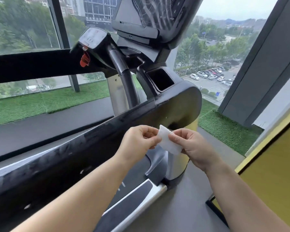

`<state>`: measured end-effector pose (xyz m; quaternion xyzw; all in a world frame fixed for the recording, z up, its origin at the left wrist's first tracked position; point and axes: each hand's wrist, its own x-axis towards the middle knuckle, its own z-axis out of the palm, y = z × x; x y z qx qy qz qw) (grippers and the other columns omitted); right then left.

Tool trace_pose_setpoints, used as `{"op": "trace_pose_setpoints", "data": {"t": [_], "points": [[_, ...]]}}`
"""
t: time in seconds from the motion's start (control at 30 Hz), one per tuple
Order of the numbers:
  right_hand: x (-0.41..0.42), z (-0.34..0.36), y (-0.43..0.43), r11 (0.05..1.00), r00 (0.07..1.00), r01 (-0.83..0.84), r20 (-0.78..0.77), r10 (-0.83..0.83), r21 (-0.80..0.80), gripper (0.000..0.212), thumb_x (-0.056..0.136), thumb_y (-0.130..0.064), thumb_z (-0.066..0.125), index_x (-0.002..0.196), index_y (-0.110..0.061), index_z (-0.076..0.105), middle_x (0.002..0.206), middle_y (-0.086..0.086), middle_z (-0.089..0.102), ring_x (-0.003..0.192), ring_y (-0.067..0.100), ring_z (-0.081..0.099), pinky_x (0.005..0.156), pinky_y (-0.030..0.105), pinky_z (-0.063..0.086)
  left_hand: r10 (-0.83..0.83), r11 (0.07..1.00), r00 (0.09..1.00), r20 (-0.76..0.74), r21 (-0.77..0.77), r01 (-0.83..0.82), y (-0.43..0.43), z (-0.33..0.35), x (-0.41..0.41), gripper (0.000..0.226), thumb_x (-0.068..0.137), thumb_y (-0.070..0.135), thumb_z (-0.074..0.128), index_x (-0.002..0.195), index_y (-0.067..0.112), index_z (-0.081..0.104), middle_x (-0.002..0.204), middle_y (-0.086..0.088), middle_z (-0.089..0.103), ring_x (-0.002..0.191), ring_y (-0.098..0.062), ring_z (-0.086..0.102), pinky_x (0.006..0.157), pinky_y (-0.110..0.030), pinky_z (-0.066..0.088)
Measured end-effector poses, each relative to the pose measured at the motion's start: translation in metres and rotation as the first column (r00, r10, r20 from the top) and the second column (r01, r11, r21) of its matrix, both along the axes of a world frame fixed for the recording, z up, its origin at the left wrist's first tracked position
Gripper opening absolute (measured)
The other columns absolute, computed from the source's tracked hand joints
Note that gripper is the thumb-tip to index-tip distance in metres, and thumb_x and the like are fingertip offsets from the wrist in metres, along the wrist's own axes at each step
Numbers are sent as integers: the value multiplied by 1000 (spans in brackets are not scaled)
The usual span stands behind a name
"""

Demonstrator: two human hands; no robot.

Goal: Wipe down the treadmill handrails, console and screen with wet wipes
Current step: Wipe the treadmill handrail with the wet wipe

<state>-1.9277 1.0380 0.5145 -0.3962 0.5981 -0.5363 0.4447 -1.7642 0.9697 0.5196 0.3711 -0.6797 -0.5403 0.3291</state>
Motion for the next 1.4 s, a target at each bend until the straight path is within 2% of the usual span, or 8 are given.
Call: {"op": "trace_pose_setpoints", "data": {"t": [0.17, 0.43, 0.63, 0.8, 0.93, 1.07, 1.23, 1.4], "points": [[-5, -13, 7, 997, 947, 39, 322, -15, -66, 17, 66, -19, 70, 76, -11, 58, 68, 3, 64, 62, 11, 62, 54, 20, 52, -61, 996, 989, 138, -52, 69, 5, -5, -11, 7, 86, 17, 67, 84, 12, 71, 74, -11, 69, 68, -13, 58, 73, -32, 52], [-27, -25, 14, 988, 779, 73, 626, 29, -137, 61, 23, -9, 97, 76, -16, 68, 74, 7, 68, 69, 20, 69, 59, 31, 58, -20, 997, 999, 26, 77, 18, 13, -16, -24, 12, 92, 12, 59, 83, 6, 65, 79, -12, 71, 74, -27, 70, 78, -36, 58], [-39, -36, 14, 976, 829, 189, 551, -98, -110, 55, 27, -24, 98, 76, -16, 73, 78, 6, 71, 68, 16, 68, 58, 28, 57, 66, 988, 994, 92, -148, -51, 14, -22, -23, 13, 88, 16, 66, 76, 16, 71, 69, -4, 70, 68, -22, 66, 69, -27, 54], [-46, -29, 20, 952, 843, 299, 487, -229, -70, 7, 72, -15, 70, 77, -17, 74, 74, -1, 70, 65, 10, 65, 55, 23, 56, 134, 959, 990, 48, -257, -117, 17, -25, -24, 14, 87, 14, 66, 76, 22, 70, 66, 14, 63, 55, 4, 53, 56, -6, 39], [-56, -28, 23, 919, 826, 395, 441, -351, -9, 14, 95, -10, 51, 88, -16, 61, 73, -2, 66, 59, 7, 63, 53, 20, 53, -59, 994, 991, 124, -88, 70, 16, -33, -24, 29, 85, 11, 55, 72, 33, 67, 81, 6, 71, 78, -29, 65, 81, -35, 54], [-50, -21, 21, 966, 903, 255, 369, -218, -52, 15, 96, -9, 48, 87, -13, 59, 66, -3, 67, 59, 6, 63, 56, 18, 53, -117, 989, 983, 139, 109, 102, 16, -32, -35, 18, 74, 31, 45, 80, 24, 61, 99, -1, 70, 94, -28, 64, 87, -47, 52], [-38, -12, 14, 987, 935, 151, 331, -126, -53, 7, 90, -8, 56, 93, -10, 62, 79, 6, 69, 68, 14, 66, 55, 24, 55, -136, 986, 974, 183, -75, 152, 24, -25, -54, 46, 70, 41, 79, 107, 31, 53, 110, 17, 59, 104, 4, 52, 77, -8, 38], [-35, -15, 13, 972, 916, 234, 340, -212, -26, 29, 64, -18, 70, 89, -9, 60, 74, 7, 68, 62, 16, 65, 54, 26, 56, -31, 999, 999, 39, -5, 32, 29, -28, -66, 25, 70, 28, 82, 82, 21, 62, 80, 4, 66, 74, -11, 59, 66, -23, 48]]}}
